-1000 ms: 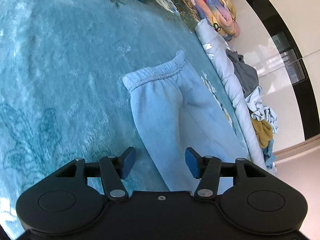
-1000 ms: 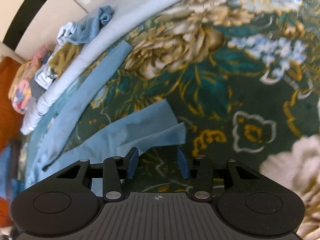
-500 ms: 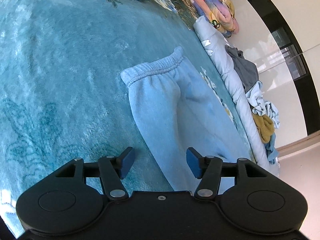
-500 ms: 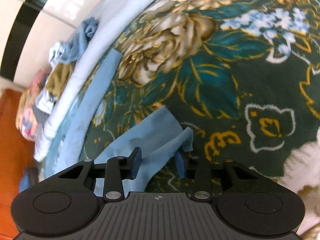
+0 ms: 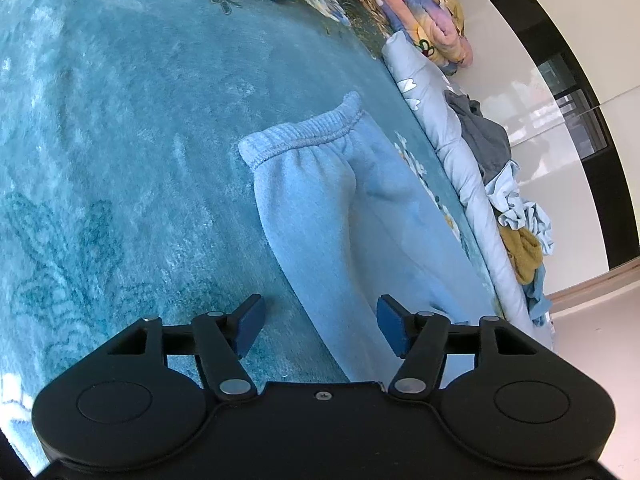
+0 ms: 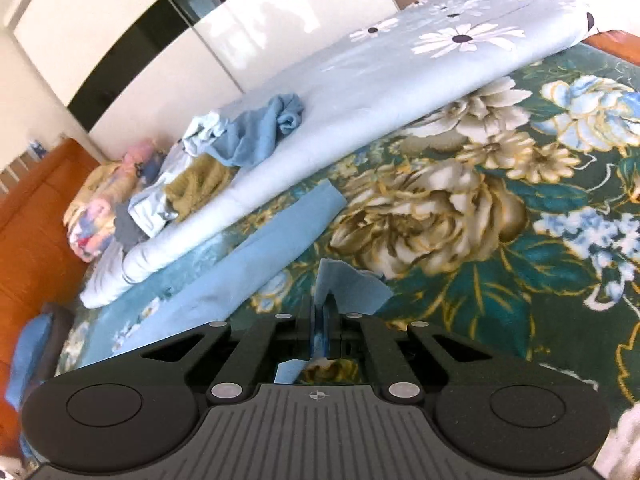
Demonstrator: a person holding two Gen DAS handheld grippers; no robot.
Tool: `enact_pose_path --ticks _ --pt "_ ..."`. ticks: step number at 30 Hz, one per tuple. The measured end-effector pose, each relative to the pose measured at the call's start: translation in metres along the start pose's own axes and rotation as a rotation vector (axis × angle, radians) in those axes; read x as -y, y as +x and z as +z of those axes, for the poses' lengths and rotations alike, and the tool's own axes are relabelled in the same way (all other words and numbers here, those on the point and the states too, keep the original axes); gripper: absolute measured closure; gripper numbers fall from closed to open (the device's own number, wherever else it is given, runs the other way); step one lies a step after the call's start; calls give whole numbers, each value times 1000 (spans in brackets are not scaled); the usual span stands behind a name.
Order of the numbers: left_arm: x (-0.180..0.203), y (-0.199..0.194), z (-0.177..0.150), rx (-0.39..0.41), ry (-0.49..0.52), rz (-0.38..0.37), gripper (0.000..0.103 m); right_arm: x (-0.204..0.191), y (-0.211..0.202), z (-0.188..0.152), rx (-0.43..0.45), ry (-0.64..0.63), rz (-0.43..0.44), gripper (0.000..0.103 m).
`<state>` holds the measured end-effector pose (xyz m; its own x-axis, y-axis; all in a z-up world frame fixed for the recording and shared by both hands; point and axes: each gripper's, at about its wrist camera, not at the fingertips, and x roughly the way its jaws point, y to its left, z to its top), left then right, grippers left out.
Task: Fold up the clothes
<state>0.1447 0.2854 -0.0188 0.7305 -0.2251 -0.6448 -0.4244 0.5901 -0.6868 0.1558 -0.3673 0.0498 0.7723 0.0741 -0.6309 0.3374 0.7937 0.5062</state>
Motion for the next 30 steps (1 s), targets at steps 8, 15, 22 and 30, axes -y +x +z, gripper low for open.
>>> enact_pose_path --ticks 8,15,22,30 --pt "-8 -2 6 23 -38 -18 42 60 25 -34 -173 194 -124 101" --pt "-31 0 17 78 -179 -91 39 57 20 -40 -237 226 -68 97" --pt "-36 19 25 133 -220 -178 44 56 28 -55 -248 298 10 94" --pt "-51 20 17 193 -221 -234 70 72 27 -67 -238 411 95 95"
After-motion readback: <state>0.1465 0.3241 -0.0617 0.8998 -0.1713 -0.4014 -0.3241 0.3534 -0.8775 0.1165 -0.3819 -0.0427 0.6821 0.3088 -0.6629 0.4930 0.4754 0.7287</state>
